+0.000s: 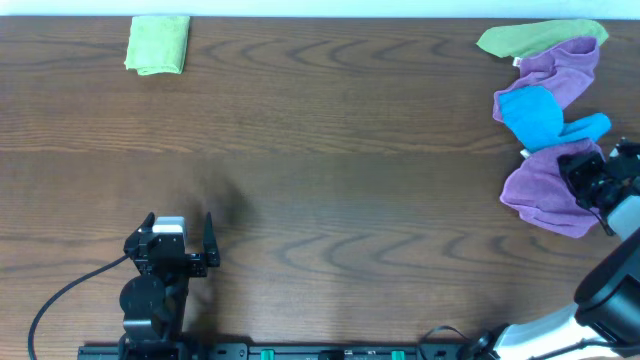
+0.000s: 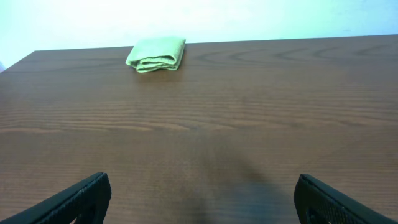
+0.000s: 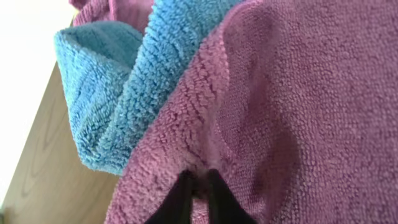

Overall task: Fold the cloth
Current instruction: 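Close the right gripper on the pink-purple cloth's edge, then lift the pink-purple cloth with the right gripper and carry it leftward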

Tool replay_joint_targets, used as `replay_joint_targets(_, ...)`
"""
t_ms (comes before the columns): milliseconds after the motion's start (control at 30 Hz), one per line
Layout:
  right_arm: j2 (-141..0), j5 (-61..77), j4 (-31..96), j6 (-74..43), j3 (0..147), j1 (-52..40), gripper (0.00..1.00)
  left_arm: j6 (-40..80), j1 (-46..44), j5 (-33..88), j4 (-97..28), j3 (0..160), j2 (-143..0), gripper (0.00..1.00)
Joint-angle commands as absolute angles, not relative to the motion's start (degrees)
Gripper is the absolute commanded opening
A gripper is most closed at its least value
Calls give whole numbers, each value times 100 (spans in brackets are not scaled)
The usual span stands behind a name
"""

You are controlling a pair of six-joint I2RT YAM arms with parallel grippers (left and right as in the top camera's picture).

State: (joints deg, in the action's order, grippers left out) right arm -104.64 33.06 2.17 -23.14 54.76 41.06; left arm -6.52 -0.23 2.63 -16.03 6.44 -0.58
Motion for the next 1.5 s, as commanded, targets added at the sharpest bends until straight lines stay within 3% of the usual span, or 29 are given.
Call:
replay_joint_targets(0, -10490, 3564, 193, -2333, 5603, 4042, 2, -770, -25, 257, -1640, 499, -25, 95)
replay_joint_targets(667, -10339, 4720, 1028, -2104, 6613, 3697, 2, -770, -25, 259, -1640, 499, -25, 95)
replay_joint_targets(1133, -10134, 4696, 2453, -1555, 8442, 1942, 2, -770, -25, 259, -1640, 499, -25, 95)
replay_joint_targets(1467, -10134, 4525, 2561, -1559, 9994, 172, 2, -770, -25, 259, -1640, 499, -25, 95)
